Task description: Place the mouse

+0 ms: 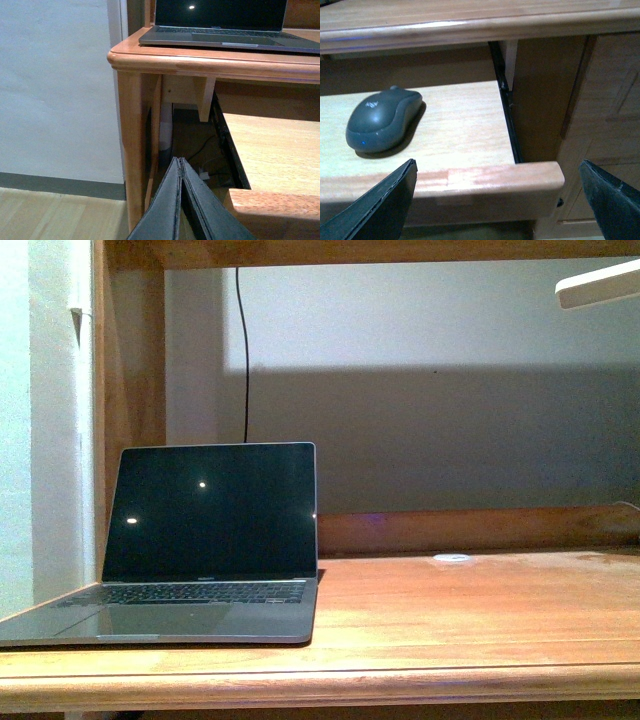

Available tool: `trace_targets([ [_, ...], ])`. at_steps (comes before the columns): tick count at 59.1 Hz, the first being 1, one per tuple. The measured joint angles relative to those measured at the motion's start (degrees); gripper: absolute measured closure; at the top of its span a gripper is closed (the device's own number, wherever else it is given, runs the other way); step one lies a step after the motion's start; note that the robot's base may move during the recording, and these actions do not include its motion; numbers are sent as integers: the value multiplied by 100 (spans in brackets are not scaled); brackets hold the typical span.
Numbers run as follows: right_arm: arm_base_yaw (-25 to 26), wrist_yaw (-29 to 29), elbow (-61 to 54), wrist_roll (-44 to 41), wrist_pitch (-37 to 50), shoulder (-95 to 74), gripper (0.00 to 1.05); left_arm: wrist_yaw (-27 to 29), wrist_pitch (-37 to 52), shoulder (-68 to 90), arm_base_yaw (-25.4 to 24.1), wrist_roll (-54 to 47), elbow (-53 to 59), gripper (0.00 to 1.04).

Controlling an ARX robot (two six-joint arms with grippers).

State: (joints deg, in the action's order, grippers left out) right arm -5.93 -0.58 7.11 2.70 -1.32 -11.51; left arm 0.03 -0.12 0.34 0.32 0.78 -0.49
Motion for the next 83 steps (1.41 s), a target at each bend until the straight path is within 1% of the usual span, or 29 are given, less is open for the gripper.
trace_targets([
  [3, -424, -284, 439, 9, 227, -428, 7, -2, 0, 0, 0, -7, 0, 102],
  [4, -494, -304, 507, 9, 254, -494, 7, -2, 0, -2, 0, -9, 0, 102],
  [7, -1016, -645, 968, 13, 354, -975, 7, -2, 0, -2, 0, -11, 0, 102],
  [12, -1762, -979, 1416, 9, 356, -1698, 7, -2, 0, -4, -2, -11, 0, 102],
  [19, -2310, -1189, 1554, -24, 442, -2354, 7, -2, 0, -4, -2, -13, 0, 102],
  [25, -2564, -1261, 1615, -116, 680, -2973, 7, -2, 0, -4, -2, -13, 0, 102],
  [26, -2581, -1276, 1626, -131, 713, -3053, 7, -2, 0, -4, -2, -11, 0, 101],
  [27, -2616, -1309, 1650, -149, 776, -3206, 7, -2, 0, -4, -2, -13, 0, 98],
  [28, -2629, -1327, 1663, -168, 807, -3283, 7, -2, 0, -4, 0, -13, 0, 96],
  [30, -2671, -1377, 1720, -216, 929, -3576, 7, -2, 0, -4, -2, -13, 0, 89],
  [32, -2693, -1401, 1757, -223, 986, -3720, 7, -2, 0, -4, 0, -13, 0, 86],
  [34, -2743, -1480, 1860, -264, 1126, -4094, 7, -2, 0, -4, -2, -13, 0, 77],
  [42, -2830, -1738, 2050, -365, 1322, -4892, 7, -2, 0, -4, -2, -13, 0, 55],
  [46, -2835, -1849, 2159, -411, 1368, -5160, 7, -2, 0, -4, 0, -13, 0, 47],
  [49, -2795, -1989, 2267, -455, 1368, -5388, 7, -2, 0, -4, 0, -13, 0, 38],
  [51, -2767, -2046, 2306, -479, 1364, -5475, 7, -2, 0, -4, 0, -13, 0, 34],
  [55, -2662, -2168, 2393, -518, 1298, -5674, 7, -2, 0, -4, -2, -13, 0, 24],
  [58, -2531, -2249, 2455, -555, 1198, -5821, 7, -2, 0, -4, -2, -13, 0, 11],
  [60, -2476, -2238, 2476, -538, 1154, -5864, 7, -2, 0, -4, -2, -15, 0, 7],
  [68, -2236, -2264, 2581, -546, 907, -6013, 7, -2, 0, -4, -2, -22, 0, 8],
  [79, -2026, -2000, 2778, -380, 562, -6063, 7, -2, 0, -4, -2, -22, 0, 8],
  [80, -2017, -1985, 2785, -358, 546, -6065, 8, -2, 0, -4, -2, -22, 0, 8],
  [83, -1989, -1912, 2800, -319, 507, -6067, 14, -2, 0, -4, -2, -22, 0, 8],
])
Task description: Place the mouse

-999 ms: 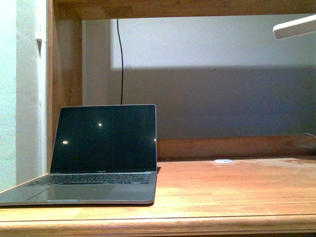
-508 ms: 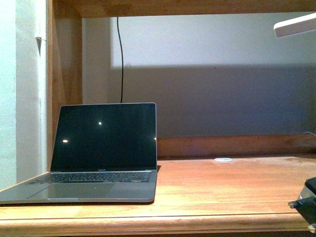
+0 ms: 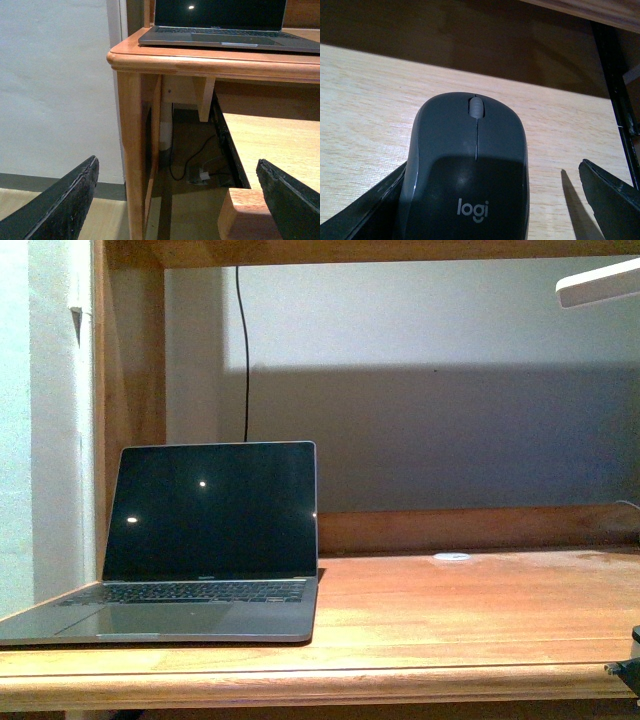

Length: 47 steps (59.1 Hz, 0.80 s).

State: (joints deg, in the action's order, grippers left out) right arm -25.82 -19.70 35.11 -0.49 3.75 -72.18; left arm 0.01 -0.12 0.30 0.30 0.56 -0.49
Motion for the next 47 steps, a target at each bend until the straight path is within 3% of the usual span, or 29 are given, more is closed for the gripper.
trace_targets([
  [15, 240, 343, 11, 293, -315, 203, 48, 0, 0, 0, 0, 0, 0, 8],
  [31, 544, 776, 103, 439, -1027, 1633, 49, 0, 0, 0, 0, 0, 0, 8],
  [47, -116, 424, 1561, 470, -999, 920, 49, 0, 0, 0, 0, 0, 0, 8],
])
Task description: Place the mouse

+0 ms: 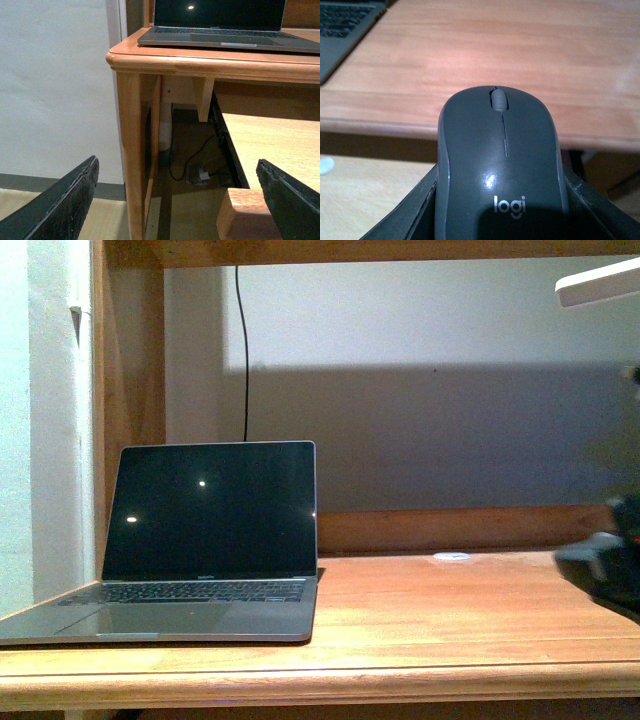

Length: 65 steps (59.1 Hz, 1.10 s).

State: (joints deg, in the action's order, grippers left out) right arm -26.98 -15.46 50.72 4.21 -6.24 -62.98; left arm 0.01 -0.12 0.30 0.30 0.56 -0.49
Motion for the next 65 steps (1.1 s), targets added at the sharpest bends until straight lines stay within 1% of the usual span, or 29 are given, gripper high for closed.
trace_targets([
  [7, -179, -179, 785, 35, -26, -870, 49, 0, 0, 0, 0, 0, 0, 8],
  [13, -282, -461, 1475, 15, -72, -1644, 49, 0, 0, 0, 0, 0, 0, 8],
  [21, -380, -695, 2323, 9, -295, -2535, 49, 0, 0, 0, 0, 0, 0, 8],
  [27, -459, -1043, 3014, 4, -435, -3292, 49, 0, 0, 0, 0, 0, 0, 8],
  [33, -501, -1228, 3348, 4, -472, -3724, 49, 0, 0, 0, 0, 0, 0, 8],
  [42, -566, -1296, 3508, 44, -317, -4122, 49, 0, 0, 0, 0, 0, 0, 8],
  [45, -577, -1248, 3488, 90, -146, -4129, 38, 0, 0, 0, 0, 0, 0, 8],
  [50, -575, -1134, 3438, 149, 153, -4089, 26, 0, 0, 0, 0, 0, 0, 8],
  [54, -549, -953, 3296, 229, 363, -3976, 16, 0, 0, 0, 0, 0, 0, 8],
  [58, -503, -645, 3077, 356, 573, -3810, 7, 0, 0, 0, 0, 0, 0, 8],
  [59, -483, -557, 2997, 398, 634, -3735, 6, 0, 0, 0, 0, 0, 0, 8],
  [65, -256, 4, 2345, 531, 1069, -3117, 7, 0, 0, 0, 0, 0, 0, 8],
])
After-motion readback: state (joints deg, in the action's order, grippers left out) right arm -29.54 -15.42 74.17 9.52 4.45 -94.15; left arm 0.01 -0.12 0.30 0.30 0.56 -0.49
